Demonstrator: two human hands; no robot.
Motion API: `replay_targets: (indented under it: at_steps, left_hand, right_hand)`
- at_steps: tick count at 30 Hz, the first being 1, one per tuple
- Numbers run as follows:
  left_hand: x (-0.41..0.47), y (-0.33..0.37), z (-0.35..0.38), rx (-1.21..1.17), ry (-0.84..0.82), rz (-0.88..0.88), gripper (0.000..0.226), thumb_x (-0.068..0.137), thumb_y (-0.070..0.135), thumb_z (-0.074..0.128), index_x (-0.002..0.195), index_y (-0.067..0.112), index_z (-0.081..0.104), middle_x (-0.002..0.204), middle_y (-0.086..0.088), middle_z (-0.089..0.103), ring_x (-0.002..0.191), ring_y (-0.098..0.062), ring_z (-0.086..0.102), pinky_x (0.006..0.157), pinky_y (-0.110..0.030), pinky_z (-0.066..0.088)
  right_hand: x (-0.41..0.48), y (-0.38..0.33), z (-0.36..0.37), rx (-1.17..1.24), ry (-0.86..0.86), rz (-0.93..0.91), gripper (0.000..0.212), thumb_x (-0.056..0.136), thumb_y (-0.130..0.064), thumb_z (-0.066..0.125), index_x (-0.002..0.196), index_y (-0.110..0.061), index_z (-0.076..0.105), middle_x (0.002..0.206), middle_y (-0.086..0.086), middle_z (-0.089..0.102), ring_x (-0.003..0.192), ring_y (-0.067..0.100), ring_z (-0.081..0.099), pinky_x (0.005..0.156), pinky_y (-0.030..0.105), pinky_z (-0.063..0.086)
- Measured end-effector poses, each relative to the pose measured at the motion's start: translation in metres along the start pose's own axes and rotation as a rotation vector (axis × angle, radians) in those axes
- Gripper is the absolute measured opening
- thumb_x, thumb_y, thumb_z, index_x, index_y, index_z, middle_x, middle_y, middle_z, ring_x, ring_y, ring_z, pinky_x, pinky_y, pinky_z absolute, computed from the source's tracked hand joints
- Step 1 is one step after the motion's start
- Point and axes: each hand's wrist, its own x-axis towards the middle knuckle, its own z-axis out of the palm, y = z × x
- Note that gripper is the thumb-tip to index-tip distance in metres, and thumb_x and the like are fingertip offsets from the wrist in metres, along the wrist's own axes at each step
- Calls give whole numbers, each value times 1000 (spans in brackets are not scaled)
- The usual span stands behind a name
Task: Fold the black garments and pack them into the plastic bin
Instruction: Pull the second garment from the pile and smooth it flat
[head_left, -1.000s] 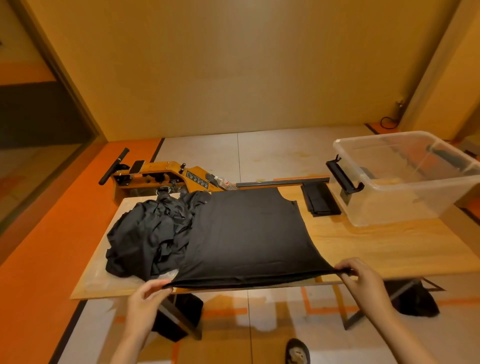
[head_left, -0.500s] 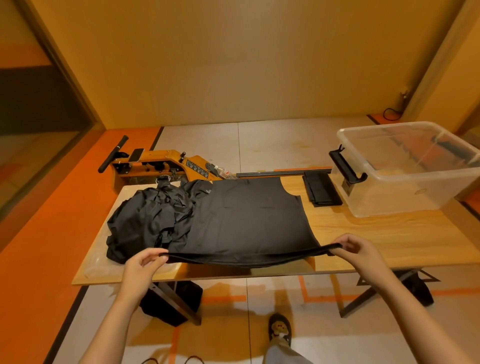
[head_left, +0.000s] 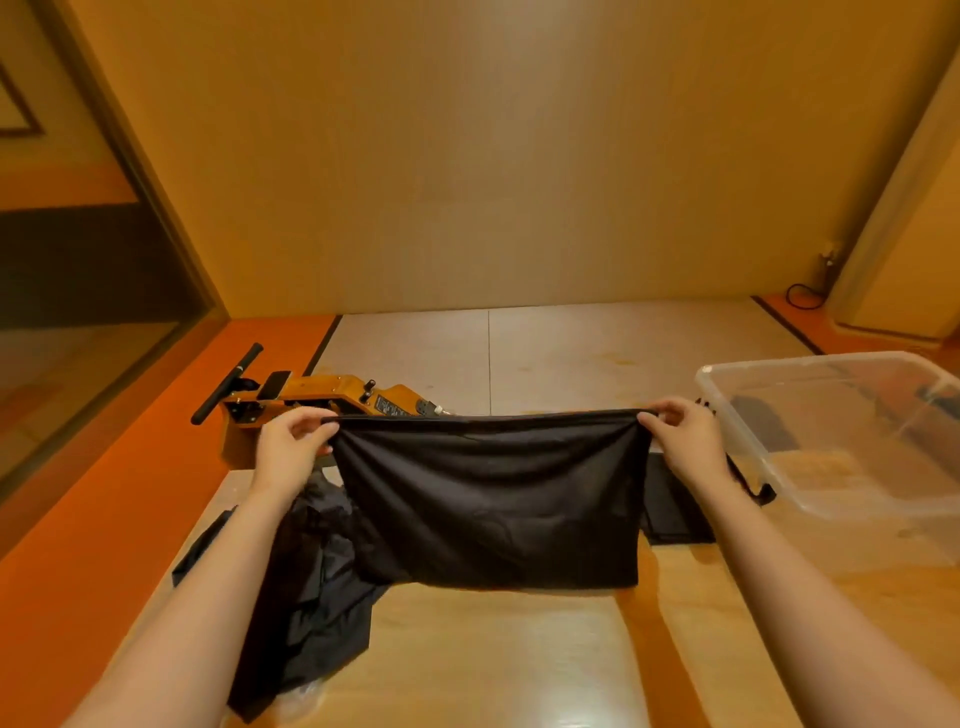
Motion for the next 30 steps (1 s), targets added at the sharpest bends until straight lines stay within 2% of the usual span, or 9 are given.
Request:
replay_targets:
  at_steps: [2, 6, 10, 14, 18, 22, 25, 28, 30]
  left_hand:
    - [28, 24, 2, -28, 43, 34, 12, 90, 1, 62, 96, 8, 69, 95, -9, 67, 84, -23, 64, 63, -17, 53]
    - [68, 76, -9, -89, 166, 133, 11, 92, 4, 60, 98, 8, 69, 98, -8, 67, 86, -18, 64, 66, -19, 51]
    - [91, 125, -29, -193, 221, 238, 13, 93, 4, 60, 100, 9, 69, 101, -11, 67, 92, -19, 64, 62, -12, 53]
    - [92, 145, -43, -237, 207, 288, 16, 93, 6, 59, 101, 14, 69, 103, -8, 69, 92, -17, 66, 74, -21, 55]
    - [65, 134, -46, -230, 138, 287, 20, 93, 6, 60, 92, 23, 70, 100, -6, 70, 91, -15, 67, 80, -28, 55]
    - [16, 100, -45, -151, 103, 248, 20, 92, 7, 61, 88, 25, 68, 91, 3, 69, 77, -4, 65, 67, -13, 49]
    - [-25, 68, -43, -138, 90, 183, 15, 92, 5, 61, 90, 17, 69, 91, 4, 67, 75, 1, 62, 64, -10, 47]
    - [-66, 35, -45, -135, 42, 106, 11, 90, 7, 63, 95, 14, 70, 95, 4, 68, 86, -12, 65, 76, -23, 49]
    - [-97, 15, -47, -113, 9, 67, 12, 90, 7, 64, 94, 17, 70, 94, 7, 68, 89, -11, 63, 81, -27, 48]
  right_hand:
    - [28, -27, -1, 36, 51, -73, 2, 90, -16, 65, 90, -16, 67, 86, 3, 64, 85, 21, 62, 73, 37, 51]
    - [70, -82, -19, 162, 148, -211, 5, 93, -15, 61, 93, -13, 65, 83, -5, 62, 77, 3, 56, 67, 17, 43]
    - [95, -130, -43, 322, 185, -292, 7, 92, -13, 62, 96, -11, 66, 86, -2, 65, 82, 9, 60, 76, 22, 49]
    - [92, -152, -58, 409, 198, -331, 7, 91, -10, 62, 96, -11, 67, 91, 3, 67, 85, 12, 62, 79, 23, 51]
    - [67, -133, -62, 406, 166, -297, 7, 91, -11, 62, 93, -15, 68, 91, 1, 68, 88, 14, 64, 82, 26, 51]
    - [24, -95, -62, 371, 114, -222, 10, 91, -13, 64, 88, -23, 68, 91, -1, 69, 87, 11, 64, 81, 25, 48]
    - [-16, -63, -61, 325, 79, -163, 7, 91, -17, 63, 94, -21, 68, 94, -3, 69, 90, 8, 63, 79, 22, 46]
    - [-59, -30, -60, 301, 61, -85, 9, 91, -18, 62, 98, -20, 68, 97, -3, 69, 94, 11, 64, 78, 24, 48]
    - [-90, -8, -60, 299, 40, -33, 9, 92, -17, 62, 95, -22, 68, 98, -1, 70, 94, 14, 64, 78, 25, 48]
